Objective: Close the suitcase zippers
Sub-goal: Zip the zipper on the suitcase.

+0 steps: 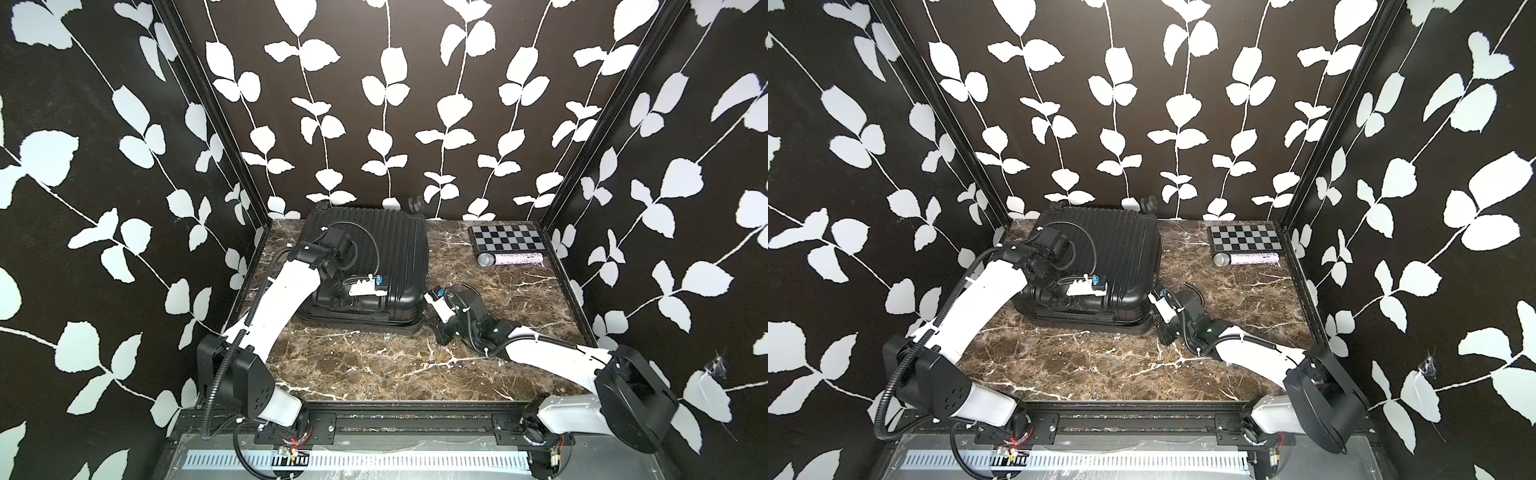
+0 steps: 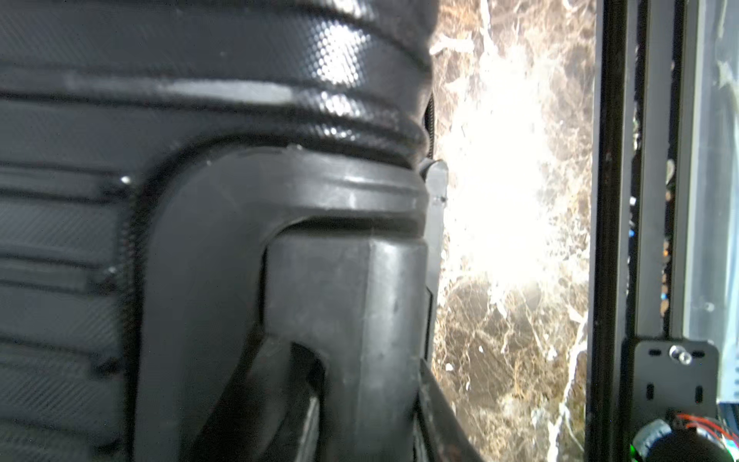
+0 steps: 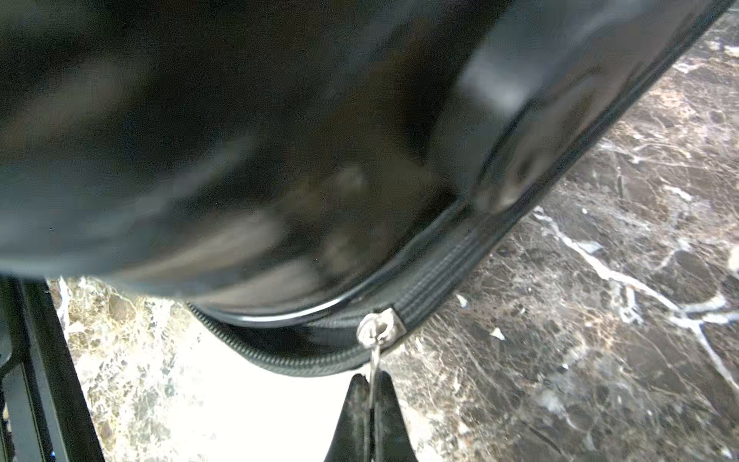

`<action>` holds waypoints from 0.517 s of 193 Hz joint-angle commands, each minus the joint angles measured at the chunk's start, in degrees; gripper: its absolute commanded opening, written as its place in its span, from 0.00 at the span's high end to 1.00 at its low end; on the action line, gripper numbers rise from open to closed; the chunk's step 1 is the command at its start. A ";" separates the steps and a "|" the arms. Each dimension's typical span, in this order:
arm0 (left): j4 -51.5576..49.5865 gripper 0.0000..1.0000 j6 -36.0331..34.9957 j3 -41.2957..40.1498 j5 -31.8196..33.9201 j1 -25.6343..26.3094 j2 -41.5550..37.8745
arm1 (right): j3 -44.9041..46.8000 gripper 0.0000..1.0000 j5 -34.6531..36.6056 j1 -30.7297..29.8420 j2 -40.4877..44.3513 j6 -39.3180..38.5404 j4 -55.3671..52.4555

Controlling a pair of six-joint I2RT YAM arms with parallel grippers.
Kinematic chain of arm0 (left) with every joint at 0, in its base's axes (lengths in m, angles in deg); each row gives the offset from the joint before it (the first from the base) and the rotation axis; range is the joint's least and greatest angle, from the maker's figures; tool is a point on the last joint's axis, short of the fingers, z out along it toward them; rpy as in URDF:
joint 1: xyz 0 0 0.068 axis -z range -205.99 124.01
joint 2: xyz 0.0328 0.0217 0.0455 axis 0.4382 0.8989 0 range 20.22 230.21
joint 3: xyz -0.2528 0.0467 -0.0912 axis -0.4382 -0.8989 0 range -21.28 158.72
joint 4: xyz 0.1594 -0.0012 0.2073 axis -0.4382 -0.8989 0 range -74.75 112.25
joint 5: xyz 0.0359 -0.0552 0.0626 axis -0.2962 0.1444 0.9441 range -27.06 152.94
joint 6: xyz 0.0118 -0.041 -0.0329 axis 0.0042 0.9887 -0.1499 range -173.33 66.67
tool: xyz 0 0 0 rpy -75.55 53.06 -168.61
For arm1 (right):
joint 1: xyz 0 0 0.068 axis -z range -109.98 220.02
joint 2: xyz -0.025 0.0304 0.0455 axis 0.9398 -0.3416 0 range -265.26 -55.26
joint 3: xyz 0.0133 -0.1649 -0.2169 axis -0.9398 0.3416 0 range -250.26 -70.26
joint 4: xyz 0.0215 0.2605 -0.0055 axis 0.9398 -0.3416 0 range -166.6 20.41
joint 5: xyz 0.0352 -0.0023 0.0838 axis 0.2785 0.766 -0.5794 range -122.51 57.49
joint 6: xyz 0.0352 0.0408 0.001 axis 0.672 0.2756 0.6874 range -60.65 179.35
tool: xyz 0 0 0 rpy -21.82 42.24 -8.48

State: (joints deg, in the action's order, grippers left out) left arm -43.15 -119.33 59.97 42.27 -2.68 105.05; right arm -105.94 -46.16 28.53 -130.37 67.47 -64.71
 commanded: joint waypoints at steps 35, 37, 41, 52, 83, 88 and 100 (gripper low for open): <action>16.04 0.91 12.47 0.13 -7.57 -0.11 -4.49 | 2.04 1.00 -6.20 -0.66 4.88 -5.15 -1.97; 16.37 0.91 12.82 0.13 -7.62 -0.11 -4.55 | 2.02 1.00 -6.39 -0.64 4.93 -5.25 -1.98; 16.95 0.92 13.50 0.13 -7.96 -0.11 -4.66 | 2.02 1.00 -6.62 -0.67 5.04 -5.22 -1.94; 18.61 0.93 15.69 0.05 -8.61 0.07 -4.91 | 2.03 1.00 -6.88 -0.71 5.09 -4.85 -1.81; 23.17 0.95 20.89 -1.21 -8.13 1.59 -5.47 | 2.06 1.00 -5.82 -0.73 4.21 -3.80 -0.72; 23.95 0.95 21.59 -1.50 -7.55 1.99 -5.43 | 2.02 1.00 -5.50 -0.76 3.83 -3.48 -0.43; 25.74 0.95 23.33 -2.43 -4.74 3.23 -5.31 | 1.58 1.00 -5.10 -0.75 3.00 -2.26 -0.01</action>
State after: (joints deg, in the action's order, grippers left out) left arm -31.64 -106.56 57.81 35.72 -0.10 103.70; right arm -104.17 -47.69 28.64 -126.64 64.76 -65.28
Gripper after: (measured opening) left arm 0.305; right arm 0.048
